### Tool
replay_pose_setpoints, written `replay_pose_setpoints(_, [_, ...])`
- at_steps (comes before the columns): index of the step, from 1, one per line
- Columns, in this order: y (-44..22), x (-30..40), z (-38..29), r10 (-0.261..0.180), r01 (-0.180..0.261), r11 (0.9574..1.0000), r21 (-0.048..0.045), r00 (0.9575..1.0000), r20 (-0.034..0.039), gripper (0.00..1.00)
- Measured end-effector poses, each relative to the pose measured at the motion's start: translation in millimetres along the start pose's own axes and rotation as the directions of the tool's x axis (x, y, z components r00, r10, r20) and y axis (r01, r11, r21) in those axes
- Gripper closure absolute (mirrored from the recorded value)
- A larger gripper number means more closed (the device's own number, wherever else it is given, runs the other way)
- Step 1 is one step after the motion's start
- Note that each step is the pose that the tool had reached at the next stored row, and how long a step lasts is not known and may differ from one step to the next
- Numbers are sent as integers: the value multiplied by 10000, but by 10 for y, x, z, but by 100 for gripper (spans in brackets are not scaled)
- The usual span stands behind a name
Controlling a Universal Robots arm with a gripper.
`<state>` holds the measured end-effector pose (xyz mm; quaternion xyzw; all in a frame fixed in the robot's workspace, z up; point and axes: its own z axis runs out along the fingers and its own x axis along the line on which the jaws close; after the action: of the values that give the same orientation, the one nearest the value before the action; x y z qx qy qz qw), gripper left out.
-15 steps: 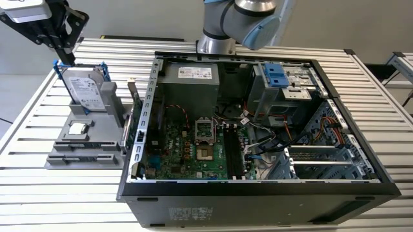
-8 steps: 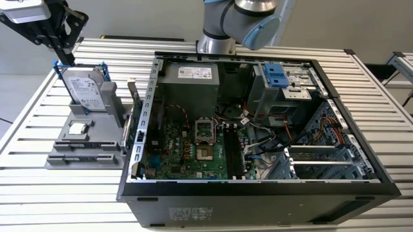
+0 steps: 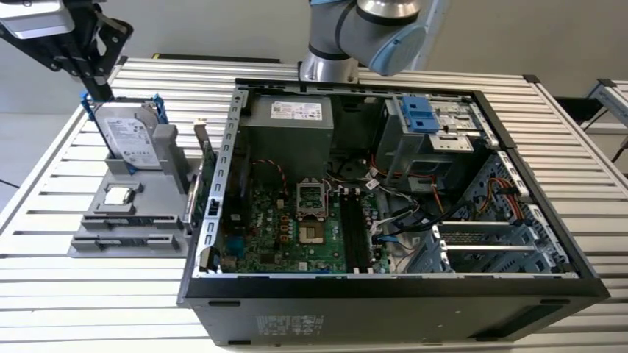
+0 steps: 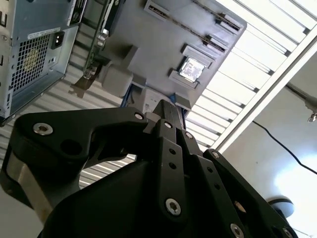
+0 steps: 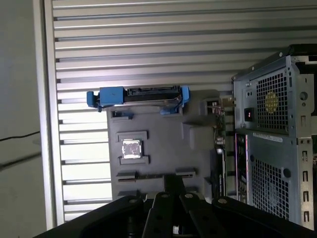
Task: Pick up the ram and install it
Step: 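Reach for the ram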
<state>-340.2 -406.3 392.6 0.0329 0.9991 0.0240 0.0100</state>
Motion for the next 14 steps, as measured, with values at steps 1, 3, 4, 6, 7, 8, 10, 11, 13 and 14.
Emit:
replay_pose_setpoints(1, [-7,-1,0,0,0,10000,0,10000,-1,100])
replay_pose_setpoints(3, [-8,-1,0,2,-2,10000,-1,10000,-3,100])
replay_pose_setpoints(4, [-10,-1,-1,1,-1,10000,0,10000,-4,100])
replay_pose_setpoints(6, [-15,-1,-1,0,0,10000,0,10000,-6,100])
replay_pose_setpoints(7, [-18,-1,-1,0,0,10000,1,10000,-7,100])
replay_pose_setpoints(8, [-20,-1,-1,0,0,10000,0,10000,-6,100])
replay_pose_setpoints(10, [-20,-2,-1,1,-1,10000,0,10000,-5,100])
replay_pose_setpoints(11, [-21,-1,-1,1,-1,10000,0,10000,-5,100])
replay_pose_setpoints(13, [-24,-2,-1,0,0,10000,0,10000,-5,100])
replay_pose_setpoints(14, [-25,-2,-1,1,-1,10000,0,10000,-5,100])
